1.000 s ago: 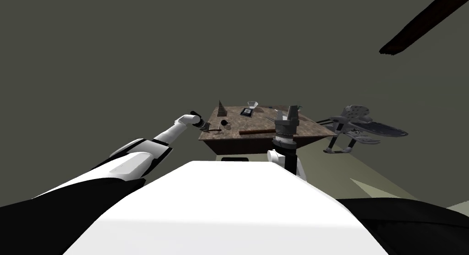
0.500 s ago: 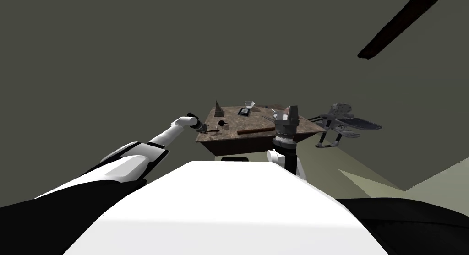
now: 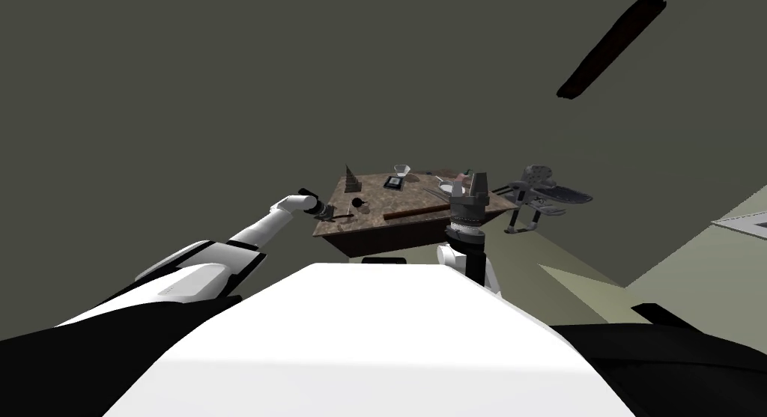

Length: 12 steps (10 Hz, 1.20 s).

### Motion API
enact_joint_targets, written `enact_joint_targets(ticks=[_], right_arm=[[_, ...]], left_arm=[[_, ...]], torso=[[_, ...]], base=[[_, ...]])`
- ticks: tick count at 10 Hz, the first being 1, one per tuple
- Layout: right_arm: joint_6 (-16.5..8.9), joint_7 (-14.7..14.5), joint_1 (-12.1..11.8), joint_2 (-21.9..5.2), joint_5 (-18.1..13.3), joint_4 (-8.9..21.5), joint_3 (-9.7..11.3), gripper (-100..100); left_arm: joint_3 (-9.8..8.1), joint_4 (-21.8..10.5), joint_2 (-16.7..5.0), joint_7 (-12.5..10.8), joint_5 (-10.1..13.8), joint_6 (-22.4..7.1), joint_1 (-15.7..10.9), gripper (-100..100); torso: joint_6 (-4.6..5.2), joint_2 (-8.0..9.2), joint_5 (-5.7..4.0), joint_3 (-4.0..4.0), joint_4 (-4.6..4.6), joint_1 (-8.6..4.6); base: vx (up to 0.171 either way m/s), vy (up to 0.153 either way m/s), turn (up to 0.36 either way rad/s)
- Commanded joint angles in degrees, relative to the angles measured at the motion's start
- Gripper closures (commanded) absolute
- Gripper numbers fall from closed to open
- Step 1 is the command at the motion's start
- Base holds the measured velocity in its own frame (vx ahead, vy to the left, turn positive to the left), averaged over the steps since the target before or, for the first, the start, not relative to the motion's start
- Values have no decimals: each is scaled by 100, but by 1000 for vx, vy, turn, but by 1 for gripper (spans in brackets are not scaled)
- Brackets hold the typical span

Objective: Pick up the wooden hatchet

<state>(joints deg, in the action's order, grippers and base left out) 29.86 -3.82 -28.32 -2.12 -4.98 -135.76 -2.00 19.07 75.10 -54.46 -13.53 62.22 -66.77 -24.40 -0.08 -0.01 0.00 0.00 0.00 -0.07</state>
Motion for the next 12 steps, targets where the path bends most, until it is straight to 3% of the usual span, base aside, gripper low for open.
enact_joint_targets(ticks=[1, 2, 6, 7, 8, 12], right_arm=[[0, 0, 0, 0, 0, 0, 0, 0], [0, 0, 0, 0, 0, 0, 0, 0], [0, 0, 0, 0, 0, 0, 0, 0], [0, 0, 0, 0, 0, 0, 0, 0], [0, 0, 0, 0, 0, 0, 0, 0], [0, 0, -1, 0, 0, 0, -1, 0]], left_arm=[[0, 0, 0, 0, 0, 0, 0, -100], [-4, -2, -2, -2, 0, 6, 4, 100], [-9, -4, -7, -7, -4, 10, 0, 100], [-8, -4, -7, -6, -4, 10, 0, 0], [105, -5, 93, -7, -22, -95, -202, 100], [362, -101, 343, -21, -98, -305, -716, 100]], torso=[[0, 0, 0, 0, 0, 0], [-2, 0, 1, 0, 0, 3], [2, -4, 6, -4, -5, 10], [2, -4, 6, -4, -4, 10], [2, -4, 6, -4, -4, 10], [-4, 1, 6, 0, -1, 18]], base=[[2, -5, -18], [0, 0, 0], [0, 0, 0], [0, 0, 0], [-6, 20, 246], [-3, 21, 172]])
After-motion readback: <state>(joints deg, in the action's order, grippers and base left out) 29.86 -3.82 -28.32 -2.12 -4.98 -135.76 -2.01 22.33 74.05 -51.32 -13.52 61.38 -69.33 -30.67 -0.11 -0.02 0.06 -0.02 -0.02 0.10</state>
